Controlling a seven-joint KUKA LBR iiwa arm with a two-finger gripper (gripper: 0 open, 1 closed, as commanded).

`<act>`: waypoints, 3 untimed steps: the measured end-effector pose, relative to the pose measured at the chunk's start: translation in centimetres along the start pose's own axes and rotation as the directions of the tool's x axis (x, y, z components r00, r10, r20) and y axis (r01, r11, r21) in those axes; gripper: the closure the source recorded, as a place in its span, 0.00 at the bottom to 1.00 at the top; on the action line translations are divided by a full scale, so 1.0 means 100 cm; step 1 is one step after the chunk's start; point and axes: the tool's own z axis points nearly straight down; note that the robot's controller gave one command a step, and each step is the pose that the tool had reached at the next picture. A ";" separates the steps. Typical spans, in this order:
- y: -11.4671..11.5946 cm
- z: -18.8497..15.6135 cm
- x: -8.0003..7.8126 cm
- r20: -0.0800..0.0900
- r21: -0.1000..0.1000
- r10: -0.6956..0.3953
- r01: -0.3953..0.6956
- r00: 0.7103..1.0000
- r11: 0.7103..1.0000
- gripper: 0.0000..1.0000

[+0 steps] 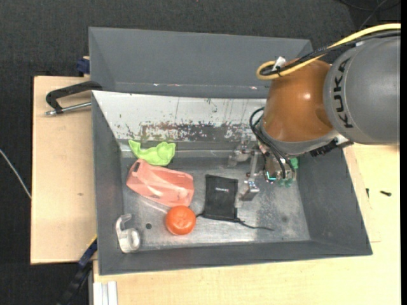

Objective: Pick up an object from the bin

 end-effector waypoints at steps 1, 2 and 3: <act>0.000 -0.004 -0.001 0.007 0.000 0.000 0.000 1.000 1.000 0.00; -0.011 0.066 0.016 0.004 -0.003 0.182 -0.182 0.983 0.983 1.00; -0.013 0.066 0.013 0.022 -0.004 0.184 -0.184 0.983 0.983 0.00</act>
Offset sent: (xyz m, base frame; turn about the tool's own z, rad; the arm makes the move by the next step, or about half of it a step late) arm -0.0181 -0.0128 -0.0703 0.1850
